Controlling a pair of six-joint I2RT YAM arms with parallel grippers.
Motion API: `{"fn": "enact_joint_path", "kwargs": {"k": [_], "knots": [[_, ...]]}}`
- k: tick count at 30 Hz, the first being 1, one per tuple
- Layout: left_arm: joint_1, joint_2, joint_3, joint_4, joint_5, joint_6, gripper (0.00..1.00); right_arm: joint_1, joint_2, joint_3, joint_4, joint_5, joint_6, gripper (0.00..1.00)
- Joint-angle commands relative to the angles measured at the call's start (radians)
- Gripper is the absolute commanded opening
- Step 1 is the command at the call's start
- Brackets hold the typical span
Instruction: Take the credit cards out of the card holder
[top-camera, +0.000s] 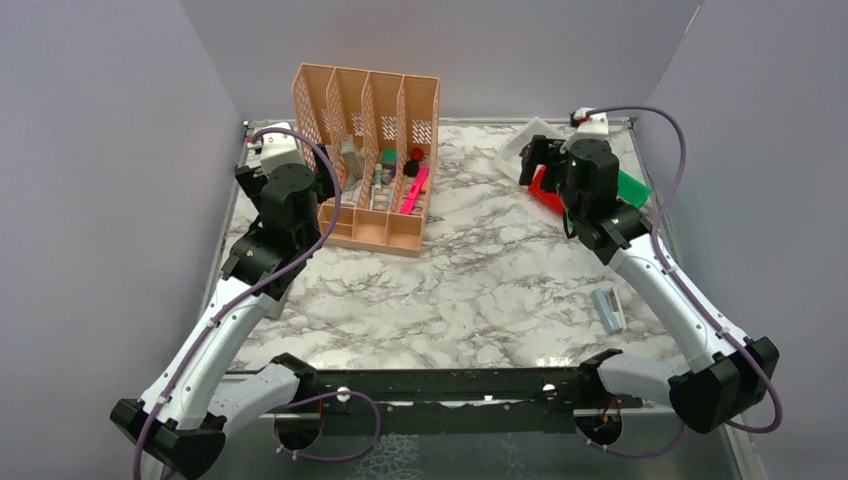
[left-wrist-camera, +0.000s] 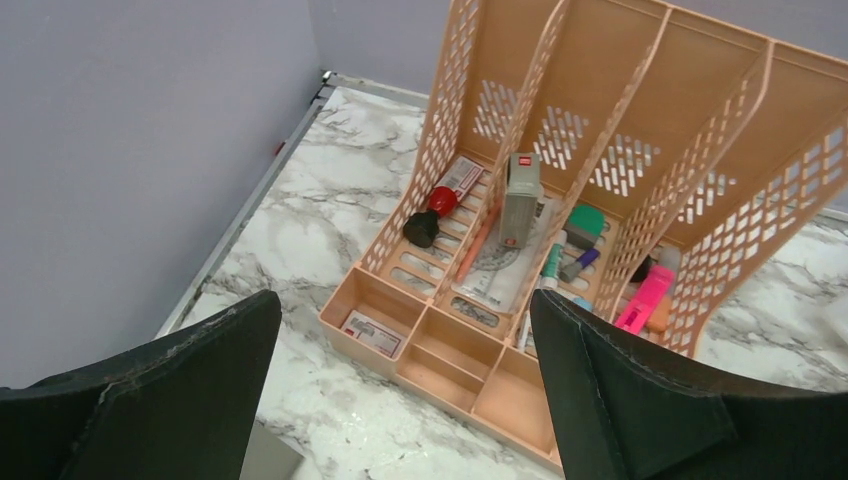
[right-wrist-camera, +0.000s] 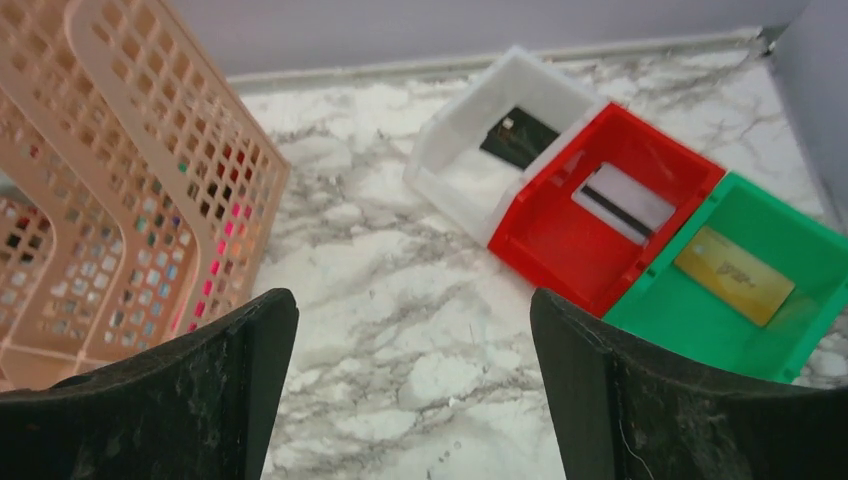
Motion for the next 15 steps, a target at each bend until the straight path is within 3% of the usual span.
{"fn": "enact_joint_path", "kwargs": {"k": [1, 10, 15], "knots": [[0.078, -0.002, -0.028, -0.026, 0.082, -0.030, 0.99, -0.043, -0.019, -0.118, 0.028, -0.206, 0.073, 0.93], [0.230, -0.052, -0.170, -0.056, 0.264, -0.039, 0.99, -0.101, 0.067, -0.313, 0.053, -0.573, 0.186, 0.98], [0.285, -0.111, -0.280, -0.074, 0.372, -0.021, 0.99, -0.069, 0.189, -0.269, -0.023, -0.569, 0.237, 0.99]]}}
